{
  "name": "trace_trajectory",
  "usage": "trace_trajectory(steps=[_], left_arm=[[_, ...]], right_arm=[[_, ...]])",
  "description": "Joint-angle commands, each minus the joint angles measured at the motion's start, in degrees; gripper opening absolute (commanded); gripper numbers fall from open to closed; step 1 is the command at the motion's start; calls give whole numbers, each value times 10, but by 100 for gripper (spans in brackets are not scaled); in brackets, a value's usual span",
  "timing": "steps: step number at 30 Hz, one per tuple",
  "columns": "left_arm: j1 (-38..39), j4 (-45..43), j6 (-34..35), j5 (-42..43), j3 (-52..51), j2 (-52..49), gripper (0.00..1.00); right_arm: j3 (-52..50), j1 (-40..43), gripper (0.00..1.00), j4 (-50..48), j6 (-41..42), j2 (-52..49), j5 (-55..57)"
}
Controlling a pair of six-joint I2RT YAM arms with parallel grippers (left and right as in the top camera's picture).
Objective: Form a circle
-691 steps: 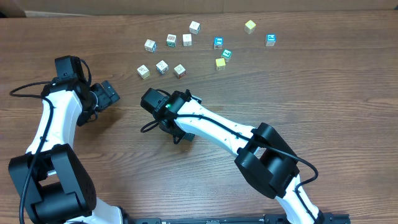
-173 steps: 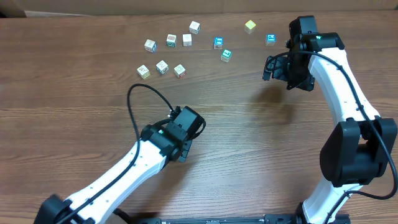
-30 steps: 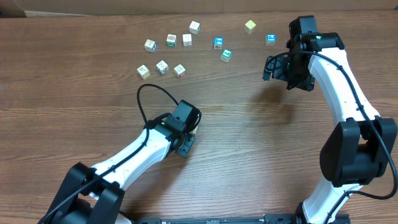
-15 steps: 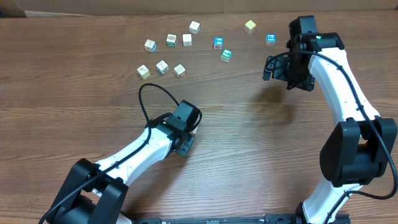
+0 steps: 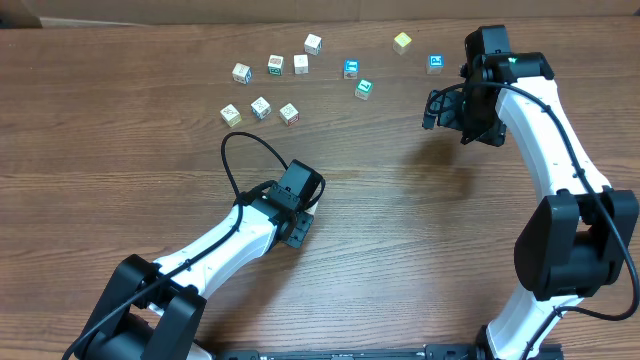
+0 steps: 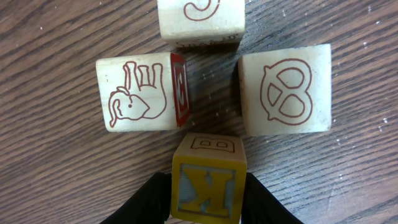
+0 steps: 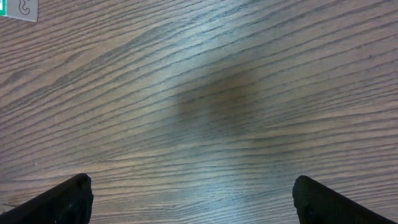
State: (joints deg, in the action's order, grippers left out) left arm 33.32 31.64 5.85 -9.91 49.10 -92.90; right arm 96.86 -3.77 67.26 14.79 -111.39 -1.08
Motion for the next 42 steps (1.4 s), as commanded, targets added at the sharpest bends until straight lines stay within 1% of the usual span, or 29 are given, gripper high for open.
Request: trace_trajectory(steps=[1, 13, 26, 30, 33, 42], left_arm=[[0, -2, 8, -10, -2, -4, 34], [0, -10, -1, -10, -2, -4, 31], [0, -16, -7, -10, -2, -4, 32], [0, -16, -7, -10, -2, -4, 35], [0, -15, -7, -10, -2, -4, 35], [0, -16, -12, -8, -2, -4, 31]], right_arm=[[6, 3, 100, -1, 2, 11, 1], [6, 3, 100, -1, 2, 11, 1], [6, 3, 100, -1, 2, 11, 1], [6, 3, 100, -1, 2, 11, 1], [6, 3, 100, -1, 2, 11, 1], [6, 3, 100, -1, 2, 11, 1]])
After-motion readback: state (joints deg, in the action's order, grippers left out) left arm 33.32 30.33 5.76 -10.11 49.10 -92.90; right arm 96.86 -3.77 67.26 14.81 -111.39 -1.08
